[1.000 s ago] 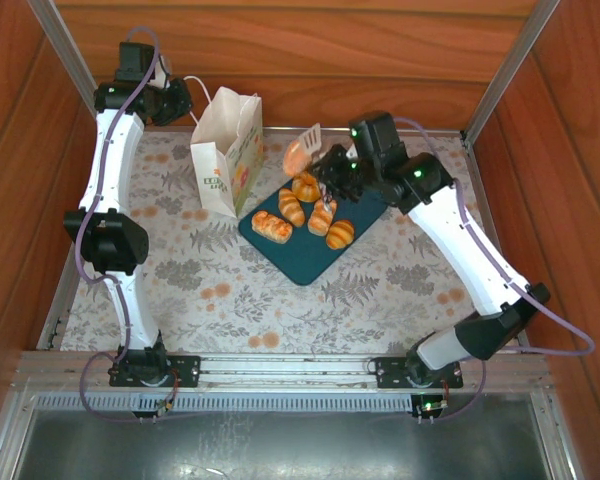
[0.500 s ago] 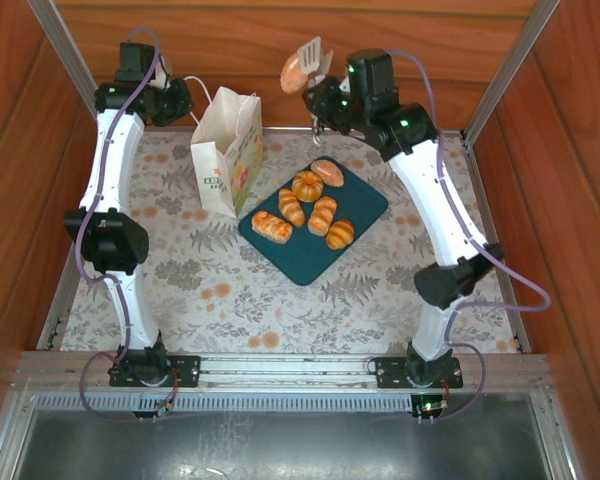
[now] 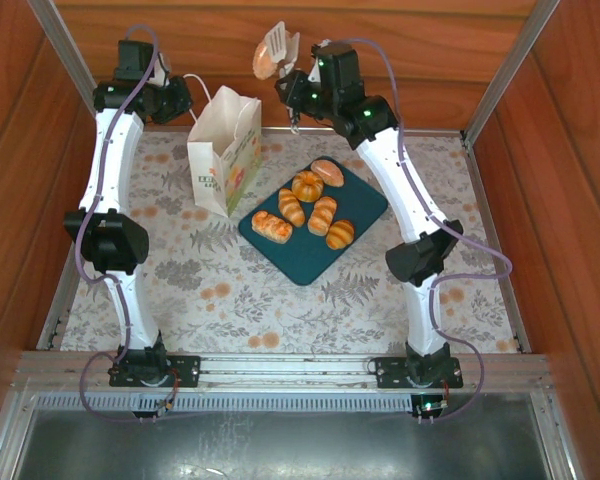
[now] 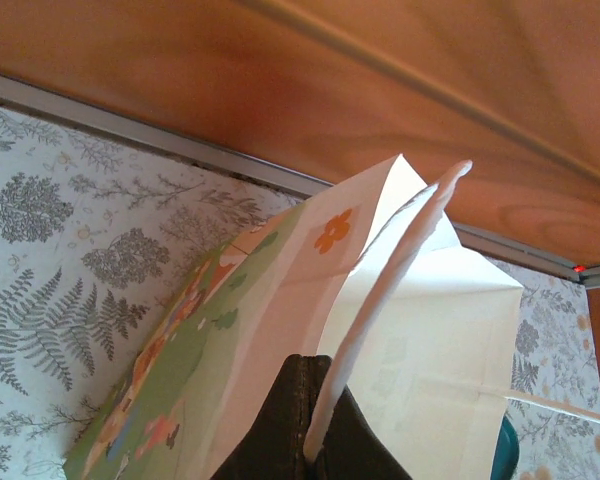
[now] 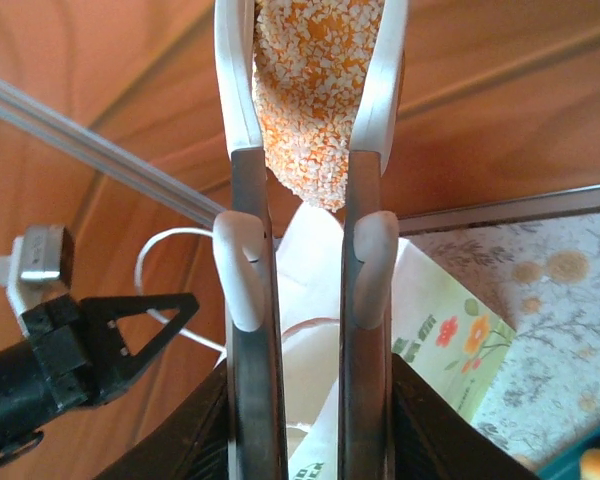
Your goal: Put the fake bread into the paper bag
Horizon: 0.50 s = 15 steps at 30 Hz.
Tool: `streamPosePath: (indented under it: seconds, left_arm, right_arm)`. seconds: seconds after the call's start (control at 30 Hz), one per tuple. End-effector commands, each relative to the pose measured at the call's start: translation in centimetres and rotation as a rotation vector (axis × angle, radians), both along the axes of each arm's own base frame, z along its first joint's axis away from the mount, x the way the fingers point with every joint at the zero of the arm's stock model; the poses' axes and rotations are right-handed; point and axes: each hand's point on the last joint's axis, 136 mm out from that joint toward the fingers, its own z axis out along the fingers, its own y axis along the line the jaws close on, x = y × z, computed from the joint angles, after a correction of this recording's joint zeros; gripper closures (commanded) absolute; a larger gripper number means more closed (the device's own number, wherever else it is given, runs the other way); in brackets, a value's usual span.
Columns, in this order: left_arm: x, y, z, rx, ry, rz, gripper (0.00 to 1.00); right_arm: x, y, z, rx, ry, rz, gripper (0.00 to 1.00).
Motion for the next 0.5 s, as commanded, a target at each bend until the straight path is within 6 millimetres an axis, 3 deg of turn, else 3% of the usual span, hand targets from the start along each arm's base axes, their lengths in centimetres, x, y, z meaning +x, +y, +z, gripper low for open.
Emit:
streamPosePath:
  seconds: [0.0, 0.23, 0.47]
  left_arm:
    - [0.4, 0.4, 0.1, -0.017, 0.000, 0.006, 1.00]
    - [0.5, 0.5, -0.1, -0.015, 0.003, 0.007, 1.00]
    - [0.4, 0.6, -0.3, -0.014, 0.009, 0.010, 1.00]
  right_arm:
    - [-1.5, 2.7, 2.9, 0.024, -0.144, 0.117, 0.63]
    - [-2.3, 5.1, 0.3, 0.003, -0.102, 0.194, 0.62]
    - [-2.9, 6.2, -3.0, -0.042, -0.031, 0.237, 0.60]
